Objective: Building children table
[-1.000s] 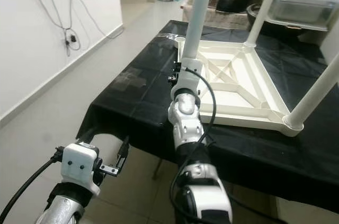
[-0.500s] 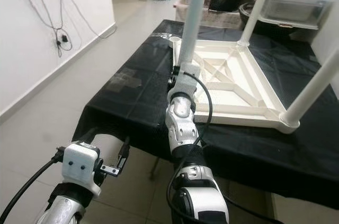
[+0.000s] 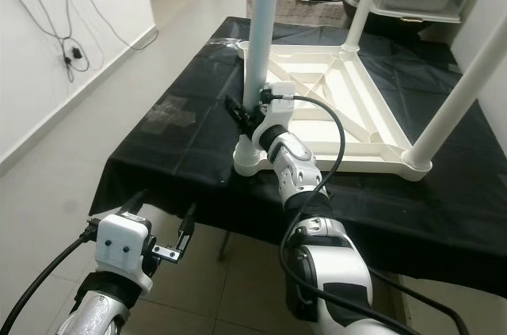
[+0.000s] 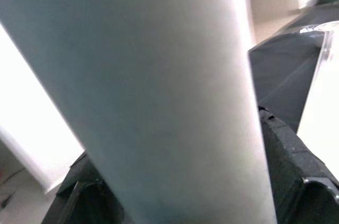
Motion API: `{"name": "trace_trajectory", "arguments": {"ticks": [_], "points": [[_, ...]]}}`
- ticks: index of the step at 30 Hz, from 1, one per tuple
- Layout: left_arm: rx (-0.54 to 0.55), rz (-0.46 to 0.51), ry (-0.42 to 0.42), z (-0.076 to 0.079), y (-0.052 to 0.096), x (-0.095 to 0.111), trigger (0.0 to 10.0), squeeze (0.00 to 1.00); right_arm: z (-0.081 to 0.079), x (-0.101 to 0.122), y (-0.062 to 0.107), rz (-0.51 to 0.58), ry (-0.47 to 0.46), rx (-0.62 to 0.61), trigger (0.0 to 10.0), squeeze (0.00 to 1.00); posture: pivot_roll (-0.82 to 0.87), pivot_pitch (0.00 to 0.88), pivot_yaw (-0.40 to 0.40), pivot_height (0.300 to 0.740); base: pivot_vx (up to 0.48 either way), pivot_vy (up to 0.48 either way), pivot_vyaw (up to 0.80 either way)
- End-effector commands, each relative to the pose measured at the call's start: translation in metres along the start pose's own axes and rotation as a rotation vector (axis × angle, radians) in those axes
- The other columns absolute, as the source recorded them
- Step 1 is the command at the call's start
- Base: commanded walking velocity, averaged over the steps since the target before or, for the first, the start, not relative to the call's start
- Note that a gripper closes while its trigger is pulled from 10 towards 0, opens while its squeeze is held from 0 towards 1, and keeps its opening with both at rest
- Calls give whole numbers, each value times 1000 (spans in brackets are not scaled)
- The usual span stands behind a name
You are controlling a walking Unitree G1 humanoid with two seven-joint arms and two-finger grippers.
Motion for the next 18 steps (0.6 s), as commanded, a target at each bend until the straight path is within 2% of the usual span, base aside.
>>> {"name": "trace_trajectory", "arguments": {"ticks": [1, 2, 3, 4, 6, 9, 13, 14, 18], "points": [[-15, -23, -3, 2, 5, -7, 10000, 0, -43, -27, -1, -176, -7, 315, 10000, 0, 129, 58, -12, 740, 0, 0, 0], [-15, -23, -3, 2, 5, -7, 10000, 0, -43, -27, -1, -176, -7, 315, 10000, 0, 129, 58, -12, 740, 0, 0, 0], [-13, -26, -3, 2, 6, -7, 10000, 0, -61, -33, 4, -232, 4, 464, 10000, 0, 133, 57, -18, 740, 0, 0, 0], [-13, -26, -3, 2, 6, -7, 10000, 0, -61, -33, 4, -232, 4, 464, 10000, 0, 133, 57, -18, 740, 0, 0, 0], [-6, -29, -1, 3, 7, -7, 10000, 0, -79, -37, 5, -283, 6, 627, 10000, 0, 150, 65, -28, 740, 0, 0, 0], [-1, -32, 3, 4, 8, -7, 10000, 0, -91, -33, 0, -277, 5, 686, 10000, 0, 155, 67, -31, 740, 0, 0, 0], [1, -33, 4, 4, 9, -7, 10000, 0, -95, -30, 1, -282, -9, 722, 10000, 0, 158, 71, -34, 740, 0, 0, 0], [2, -33, 5, 4, 9, -7, 10000, 0, -96, -29, 1, -278, -18, 724, 0, 0, 158, 71, -34, 740, 0, 0, 0], [6, -34, 7, 4, 9, -7, 10000, 0, -97, -29, 0, -266, -11, 729, 0, 0, 159, 77, -35, 740, 0, 0, 0]]}}
Point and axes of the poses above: a point about 5 cm out from each wrist's last joint towards the gripper, its own y axis pointing back from the gripper into the wrist, its own x axis along the axis of the wrist's last joint, z = x × y, the point moved 6 cm from there along -y, pointing out of the wrist towards the gripper, and after that the axes turned 8 degrees about -y, right-handed, at the moved point
